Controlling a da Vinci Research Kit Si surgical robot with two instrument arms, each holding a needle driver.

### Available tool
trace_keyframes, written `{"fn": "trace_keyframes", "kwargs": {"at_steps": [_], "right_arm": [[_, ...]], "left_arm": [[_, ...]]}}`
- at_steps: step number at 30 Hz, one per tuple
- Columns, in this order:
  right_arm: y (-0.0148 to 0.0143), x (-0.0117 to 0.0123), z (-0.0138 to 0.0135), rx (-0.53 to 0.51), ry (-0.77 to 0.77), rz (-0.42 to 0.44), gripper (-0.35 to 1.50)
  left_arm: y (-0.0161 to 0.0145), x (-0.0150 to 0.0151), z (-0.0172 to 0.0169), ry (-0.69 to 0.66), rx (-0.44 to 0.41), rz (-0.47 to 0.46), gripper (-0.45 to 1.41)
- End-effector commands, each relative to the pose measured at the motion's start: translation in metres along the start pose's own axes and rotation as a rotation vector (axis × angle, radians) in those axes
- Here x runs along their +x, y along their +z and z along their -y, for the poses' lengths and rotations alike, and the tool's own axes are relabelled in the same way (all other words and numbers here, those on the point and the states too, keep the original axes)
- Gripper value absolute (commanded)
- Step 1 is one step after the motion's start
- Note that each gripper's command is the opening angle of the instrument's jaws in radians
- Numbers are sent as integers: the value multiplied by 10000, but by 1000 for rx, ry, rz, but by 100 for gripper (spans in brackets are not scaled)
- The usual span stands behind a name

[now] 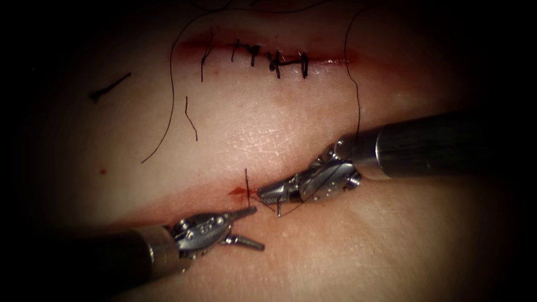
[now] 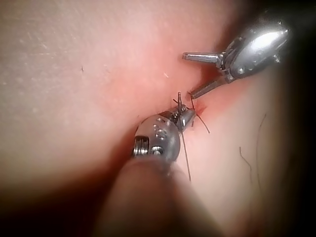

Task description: Wound Closure

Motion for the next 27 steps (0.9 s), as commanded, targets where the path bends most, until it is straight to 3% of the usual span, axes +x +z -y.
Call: {"fn": "trace_keyframes", "kwargs": {"at_steps": [1,9,16,27], "right_arm": [[8,-2,7,0,5,-1,-35],[1,0,-10,-20,20,15,-35],[-15,-2,-49,-72,33,42,-35],[-21,-15,-72,-83,52,50,-35]], "left_arm": [[9,-5,-1,-2,-3,0,74],[9,-5,-1,-2,-3,0,74],[9,-5,-2,-2,-3,0,74],[9,-5,-2,-2,-3,0,74]]}}
